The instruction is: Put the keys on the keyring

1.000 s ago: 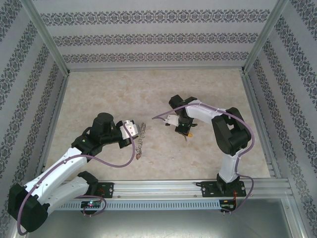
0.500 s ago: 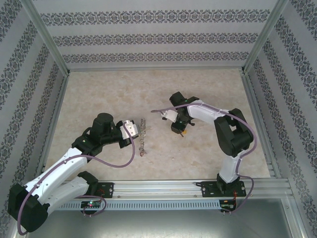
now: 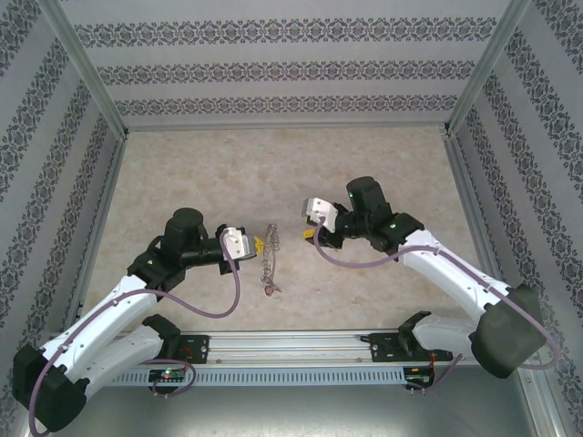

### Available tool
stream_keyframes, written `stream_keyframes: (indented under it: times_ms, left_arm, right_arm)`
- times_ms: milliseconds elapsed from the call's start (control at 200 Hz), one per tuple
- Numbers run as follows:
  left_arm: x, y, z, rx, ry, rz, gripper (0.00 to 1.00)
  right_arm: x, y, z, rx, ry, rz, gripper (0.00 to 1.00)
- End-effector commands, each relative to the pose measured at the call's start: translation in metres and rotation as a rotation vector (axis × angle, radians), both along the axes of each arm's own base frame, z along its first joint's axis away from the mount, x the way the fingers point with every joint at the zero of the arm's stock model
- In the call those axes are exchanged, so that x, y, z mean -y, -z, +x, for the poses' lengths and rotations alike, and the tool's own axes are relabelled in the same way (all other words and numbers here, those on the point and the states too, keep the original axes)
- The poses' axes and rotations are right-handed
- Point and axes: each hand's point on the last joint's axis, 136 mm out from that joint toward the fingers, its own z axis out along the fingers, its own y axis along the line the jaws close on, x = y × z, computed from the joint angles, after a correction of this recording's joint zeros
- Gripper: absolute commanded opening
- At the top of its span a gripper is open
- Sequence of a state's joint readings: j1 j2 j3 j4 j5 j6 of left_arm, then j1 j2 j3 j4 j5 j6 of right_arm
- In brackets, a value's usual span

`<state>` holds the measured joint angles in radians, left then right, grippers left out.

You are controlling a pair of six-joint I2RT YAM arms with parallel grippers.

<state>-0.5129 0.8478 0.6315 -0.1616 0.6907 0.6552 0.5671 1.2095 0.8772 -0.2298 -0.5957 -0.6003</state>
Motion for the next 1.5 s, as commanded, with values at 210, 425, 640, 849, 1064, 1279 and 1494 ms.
stream_keyframes:
  times_ms: [210,425,640,849,1064,1279,1494]
  left_arm:
    - [0.004,-0.031,0.004,0.108,0.022,-0.078,0.0]
    - [0.005,-0.03,0.008,0.098,0.015,-0.071,0.0]
    - [0.006,-0.027,0.013,0.082,0.001,-0.067,0.0]
    - [0.006,-0.027,0.017,0.069,-0.026,-0.085,0.0]
    - [0.007,-0.023,0.021,0.034,-0.044,-0.092,0.0]
    - [0.007,-0.02,0.026,0.014,-0.062,-0.088,0.0]
    - [-0.001,-0.014,0.044,-0.085,-0.197,-0.088,0.04]
  right_arm:
    - [-0.051,-0.029,-0.034,-0.094,-0.259,0.155,0.4]
    - [-0.061,-0.016,-0.048,-0.207,-0.298,0.135,0.43]
    - [-0.065,-0.012,-0.053,-0.233,-0.307,0.125,0.41]
    - [-0.073,-0.007,-0.053,-0.256,-0.305,0.116,0.37]
    - [-0.079,0.003,-0.05,-0.227,-0.275,0.091,0.17]
    - [-0.071,0.0,-0.049,-0.134,-0.255,0.097,0.0]
    - [-0.057,0.001,-0.053,0.013,-0.268,0.065,0.0]
